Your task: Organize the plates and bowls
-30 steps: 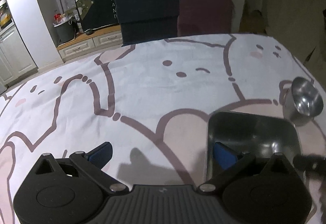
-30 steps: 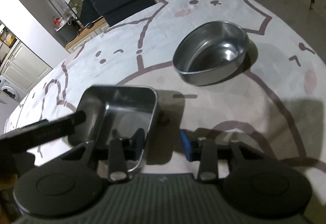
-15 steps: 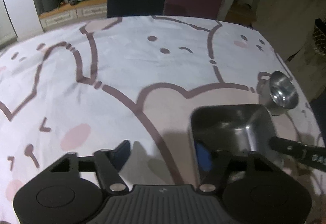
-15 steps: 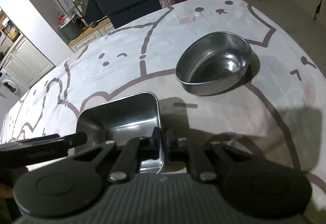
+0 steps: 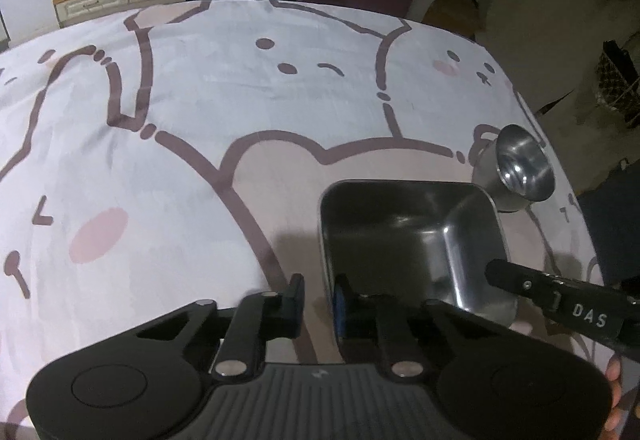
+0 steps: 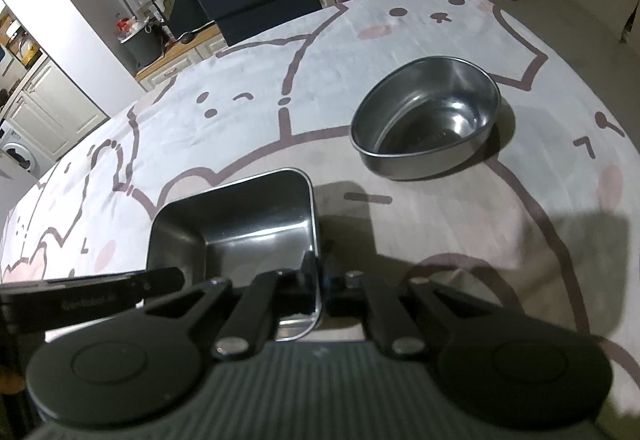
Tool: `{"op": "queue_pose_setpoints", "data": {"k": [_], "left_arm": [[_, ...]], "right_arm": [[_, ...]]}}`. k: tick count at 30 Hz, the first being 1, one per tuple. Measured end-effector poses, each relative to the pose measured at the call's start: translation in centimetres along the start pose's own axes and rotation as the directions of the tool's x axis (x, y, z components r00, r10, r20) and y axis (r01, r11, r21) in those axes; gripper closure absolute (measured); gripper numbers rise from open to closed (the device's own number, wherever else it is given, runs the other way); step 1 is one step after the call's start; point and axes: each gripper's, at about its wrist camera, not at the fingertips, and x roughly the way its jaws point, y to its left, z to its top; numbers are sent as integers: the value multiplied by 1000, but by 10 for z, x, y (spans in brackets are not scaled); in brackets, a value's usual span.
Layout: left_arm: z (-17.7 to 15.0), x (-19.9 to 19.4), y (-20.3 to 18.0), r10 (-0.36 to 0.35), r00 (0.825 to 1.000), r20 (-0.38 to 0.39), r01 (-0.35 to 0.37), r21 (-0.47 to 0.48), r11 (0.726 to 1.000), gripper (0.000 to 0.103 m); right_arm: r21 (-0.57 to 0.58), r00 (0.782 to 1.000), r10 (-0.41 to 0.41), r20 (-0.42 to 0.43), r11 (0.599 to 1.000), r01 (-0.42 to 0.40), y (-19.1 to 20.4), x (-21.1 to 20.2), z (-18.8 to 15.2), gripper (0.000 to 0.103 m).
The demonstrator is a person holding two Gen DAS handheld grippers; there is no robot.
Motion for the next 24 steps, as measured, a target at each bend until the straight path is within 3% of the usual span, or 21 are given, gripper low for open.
{"op": "queue_pose_setpoints", "data": {"k": [2,13,24], "left_arm": [[0,-1,-1,-5,1000,11,5,-8,1000,97],[3,-26,-2,-26,994,104,28,-23,999,98],[-5,-112,27,-10,965,262,27,-61,998,97]], "right_arm": [[-4,1000,-2,1,1000,2,0,0,0,100],[-47,999,-11,48,999,13,9,-14,2,101],[-104,984,81,157,992,-65,53,-62,5,101]]}}
